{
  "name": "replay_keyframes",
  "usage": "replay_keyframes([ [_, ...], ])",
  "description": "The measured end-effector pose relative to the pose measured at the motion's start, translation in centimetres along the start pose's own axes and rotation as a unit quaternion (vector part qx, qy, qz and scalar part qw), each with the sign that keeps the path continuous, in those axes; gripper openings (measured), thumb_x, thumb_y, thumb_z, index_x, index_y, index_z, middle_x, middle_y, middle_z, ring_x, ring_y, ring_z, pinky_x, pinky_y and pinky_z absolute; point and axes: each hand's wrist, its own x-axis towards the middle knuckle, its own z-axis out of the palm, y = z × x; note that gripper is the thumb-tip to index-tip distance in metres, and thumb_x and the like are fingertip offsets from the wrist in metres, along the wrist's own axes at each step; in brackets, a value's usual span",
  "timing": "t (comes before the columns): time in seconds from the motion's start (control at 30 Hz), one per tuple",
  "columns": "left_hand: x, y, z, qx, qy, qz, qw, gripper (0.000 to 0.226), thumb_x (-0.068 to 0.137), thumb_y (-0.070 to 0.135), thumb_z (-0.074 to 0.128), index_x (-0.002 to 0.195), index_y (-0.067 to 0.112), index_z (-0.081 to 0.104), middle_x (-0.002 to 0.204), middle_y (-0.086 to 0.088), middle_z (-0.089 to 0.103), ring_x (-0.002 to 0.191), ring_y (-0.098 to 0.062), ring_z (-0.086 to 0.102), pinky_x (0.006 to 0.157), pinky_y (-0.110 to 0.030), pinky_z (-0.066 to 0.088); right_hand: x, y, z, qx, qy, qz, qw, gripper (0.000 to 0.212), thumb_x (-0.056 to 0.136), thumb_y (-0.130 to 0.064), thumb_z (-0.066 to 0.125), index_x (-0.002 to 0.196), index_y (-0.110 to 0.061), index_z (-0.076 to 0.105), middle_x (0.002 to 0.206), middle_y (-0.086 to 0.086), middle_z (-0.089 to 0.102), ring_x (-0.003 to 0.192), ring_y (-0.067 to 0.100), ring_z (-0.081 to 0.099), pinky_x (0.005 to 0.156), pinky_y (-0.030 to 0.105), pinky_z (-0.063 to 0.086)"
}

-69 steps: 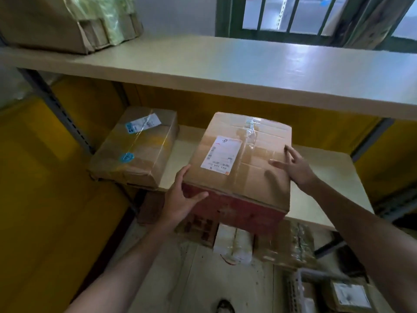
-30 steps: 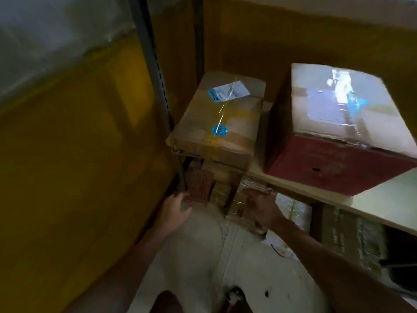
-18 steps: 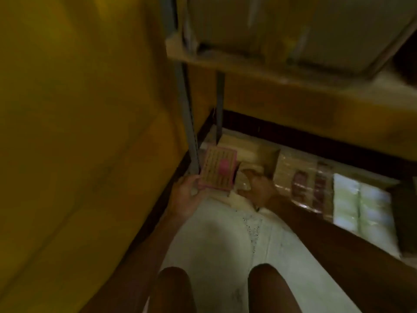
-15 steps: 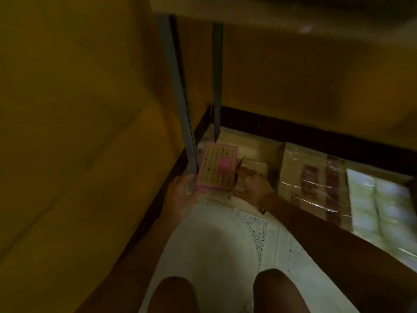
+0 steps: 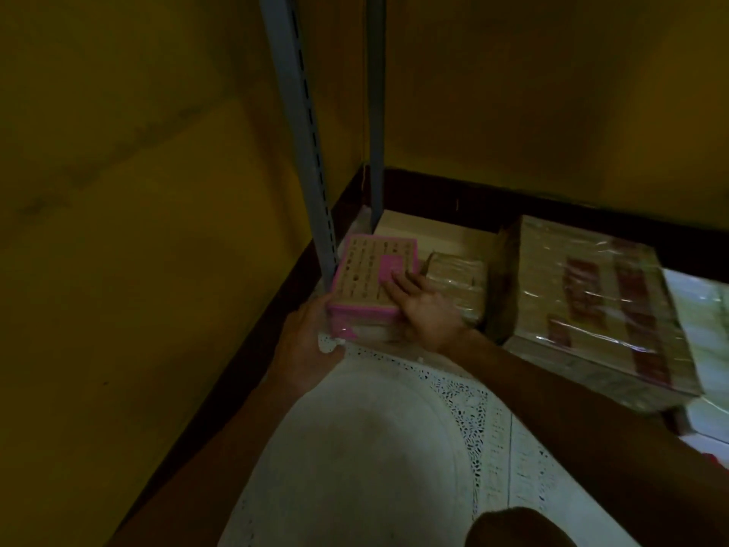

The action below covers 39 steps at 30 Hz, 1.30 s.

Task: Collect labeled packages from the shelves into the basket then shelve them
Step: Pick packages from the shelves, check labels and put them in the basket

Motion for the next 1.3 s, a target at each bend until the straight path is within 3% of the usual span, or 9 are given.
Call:
replay_keyframes([
  [0.1, 0.9, -1.6, -1.6, 0.002, -0.025, 0.021, 0.999, 0.111, 0.060, 0.032, 0.084, 0.140, 0.046, 0.008, 0.150, 0.014, 0.019, 0.137, -0.008, 0.018, 0.109, -0.034, 0.023, -0.2, 1.1, -4.9, 0.208, 0.020, -0.045, 0.977, 0.061, 0.081, -0.017, 0.068, 0.137, -0.017, 0.044, 0.129, 0.008, 0.055, 0.114, 0.014, 0.049, 0.101, 0.011, 0.033],
  [0.17, 1.4, -1.9, -2.0, -0.067, -0.032, 0.006, 0.997, 0.120, 0.053, 0.036, 0.087, 0.134, 0.058, 0.000, 0.153, 0.013, 0.012, 0.141, -0.010, 0.014, 0.113, -0.046, 0.022, -0.8, 2.2, -8.5, 0.356, -0.044, -0.021, 0.933, 0.051, 0.077, -0.023, 0.073, 0.122, -0.032, 0.053, 0.108, -0.008, 0.061, 0.101, 0.013, 0.059, 0.086, 0.022, 0.050],
  [0.27, 1.7, -1.0, -2.1, -0.153, -0.049, -0.030, 0.987, 0.119, 0.045, 0.047, 0.086, 0.138, 0.050, 0.013, 0.146, 0.003, 0.038, 0.132, -0.015, 0.039, 0.105, -0.049, 0.038, -1.2, 3.3, -11.8, 0.528, -0.100, 0.016, 0.843, 0.041, 0.070, -0.039, 0.071, 0.108, -0.039, 0.055, 0.104, -0.008, 0.065, 0.095, 0.014, 0.064, 0.076, 0.025, 0.051],
  [0.37, 1.9, 0.6, -2.0, -0.264, -0.064, -0.035, 0.962, 0.096, 0.052, 0.051, 0.082, 0.133, 0.040, 0.031, 0.119, 0.008, 0.063, 0.104, -0.010, 0.064, 0.081, -0.044, 0.056, -0.9, 3.2, -12.6, 0.600, -0.032, 0.063, 0.797, 0.050, 0.073, -0.051, 0.062, 0.119, -0.032, 0.050, 0.109, 0.001, 0.062, 0.106, 0.022, 0.059, 0.081, 0.034, 0.049],
  [0.5, 2.1, 2.4, -2.4, -0.347, -0.037, -0.048, 0.936, 0.087, 0.054, 0.054, 0.078, 0.129, 0.041, 0.036, 0.120, 0.008, 0.061, 0.098, -0.009, 0.066, 0.071, -0.030, 0.057, -0.6, 2.5, -10.6, 0.637, 0.075, 0.092, 0.762, 0.071, 0.081, -0.068, 0.039, 0.143, -0.039, 0.023, 0.142, 0.002, 0.045, 0.128, 0.024, 0.046, 0.102, 0.053, 0.036],
  [0.67, 2.2, 2.9, -2.8, -0.348, -0.056, -0.061, 0.934, 0.076, 0.064, 0.042, 0.073, 0.131, 0.039, 0.037, 0.119, 0.004, 0.063, 0.095, -0.015, 0.068, 0.080, -0.042, 0.056, -1.2, 2.0, -8.7, 0.602, 0.100, 0.079, 0.788, 0.071, 0.062, -0.048, 0.072, 0.125, -0.043, 0.040, 0.112, 0.001, 0.063, 0.085, 0.008, 0.070, 0.064, 0.018, 0.055],
  [0.97, 4.9, 7.6, 2.3, -0.379, -0.175, 0.004, 0.909, 0.060, 0.064, 0.024, 0.079, 0.115, 0.039, 0.050, 0.111, 0.012, 0.065, 0.095, -0.001, 0.065, 0.068, -0.013, 0.051, -8.7, 8.4, -11.5, 0.613, 0.271, 0.199, 0.715, 0.046, 0.060, -0.044, 0.074, 0.102, -0.034, 0.058, 0.104, 0.003, 0.068, 0.081, 0.010, 0.071, 0.059, 0.020, 0.054],
  [1.17, 4.8, 16.6, 7.3, -0.367, -0.205, 0.077, 0.904, 0.067, 0.061, 0.037, 0.072, 0.124, 0.026, 0.052, 0.108, 0.014, 0.066, 0.091, 0.005, 0.063, 0.067, -0.007, 0.047, -18.6, 13.2, -13.0, 0.580, 0.358, 0.242, 0.690, 0.079, 0.073, -0.011, 0.074, 0.138, -0.027, 0.031, 0.115, 0.005, 0.060, 0.098, 0.014, 0.062, 0.069, 0.028, 0.058],
  [1.3, 1.7, 23.4, 11.6, -0.338, -0.189, 0.106, 0.916, 0.053, 0.073, 0.029, 0.072, 0.121, 0.030, 0.050, 0.112, 0.007, 0.061, 0.090, 0.007, 0.057, 0.065, -0.006, 0.045, -25.6, 16.9, -12.8, 0.581, 0.384, 0.279, 0.661, 0.062, 0.077, -0.007, 0.072, 0.128, -0.025, 0.042, 0.113, 0.007, 0.060, 0.084, 0.011, 0.066, 0.055, 0.029, 0.055],
])
